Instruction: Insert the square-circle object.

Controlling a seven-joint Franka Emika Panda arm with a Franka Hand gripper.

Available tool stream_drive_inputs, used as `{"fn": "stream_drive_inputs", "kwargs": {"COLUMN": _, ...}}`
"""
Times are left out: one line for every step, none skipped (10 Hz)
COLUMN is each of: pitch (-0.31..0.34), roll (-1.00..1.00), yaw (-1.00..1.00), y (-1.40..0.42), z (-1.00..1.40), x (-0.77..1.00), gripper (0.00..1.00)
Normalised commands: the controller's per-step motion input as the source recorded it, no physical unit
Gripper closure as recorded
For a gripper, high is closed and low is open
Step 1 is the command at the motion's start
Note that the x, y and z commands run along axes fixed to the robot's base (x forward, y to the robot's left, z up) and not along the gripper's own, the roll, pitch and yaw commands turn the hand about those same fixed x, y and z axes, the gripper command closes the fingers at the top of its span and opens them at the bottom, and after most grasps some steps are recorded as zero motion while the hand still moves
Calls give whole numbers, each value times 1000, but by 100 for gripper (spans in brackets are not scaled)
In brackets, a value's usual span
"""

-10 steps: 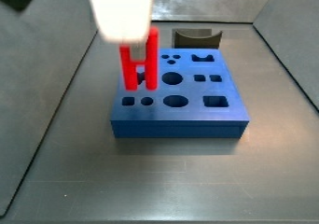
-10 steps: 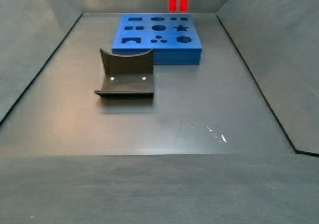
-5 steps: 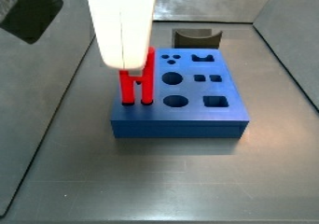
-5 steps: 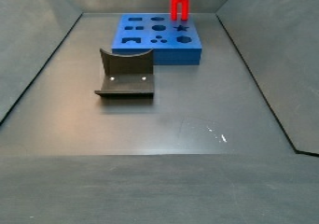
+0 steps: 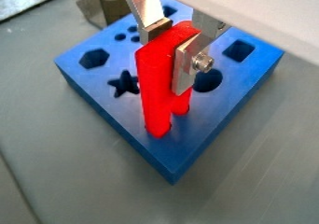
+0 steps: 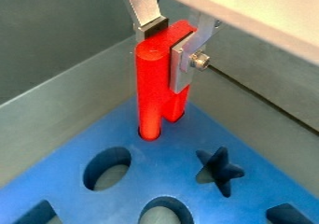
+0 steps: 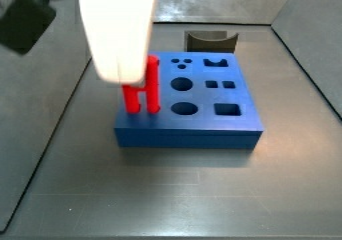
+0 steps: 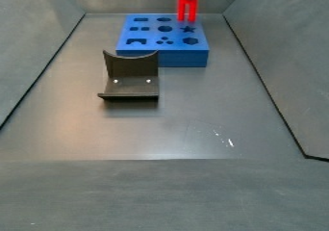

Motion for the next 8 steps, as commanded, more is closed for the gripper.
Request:
{"fn": "stream_drive_inputs", "kwargs": {"pitch": -31, "roll": -53, "yaw": -69, "y": 0, "z": -554, "x": -40, "gripper": 100}}
{"fn": "stream_drive_inputs", "kwargs": {"pitch": -43, "roll": -70, "yaw": -83, "y": 0, "z": -686, "x": 0, "gripper": 100}}
{"fn": "stream_drive_inputs", "kwargs": {"pitch": -63, "roll": -93, "yaw": -89, "y": -9, "z": -909, "x": 0, "gripper": 100}}
{"fn": "stream_drive_inputs", "kwargs": {"pitch": -59, "roll": -13, "yaw": -91, "y": -129, "z": -1000, "x": 9, "gripper": 100}}
{"fn": "stream_drive_inputs", "kwargs": {"pitch": -23, "roll": 30, "yaw": -77, "y": -254, "z": -1000, "x": 71, "gripper": 100}}
{"fn": "stream_drive_inputs", "kwargs": {"pitch": -13, "roll": 33, "yaw": -57, "y": -260, "z": -1000, "x": 83, "gripper": 100}}
{"fn": "stream_drive_inputs", "kwargs": {"pitch": -14, "roll": 31, "yaw": -51, "y": -257, "z": -1000, "x": 80, "gripper": 100}}
{"fn": "stream_drive_inputs", "kwargs": {"pitch": -51, "roll": 27, "yaw": -40, "y": -143, "z": -1000, "x": 89, "gripper": 100}}
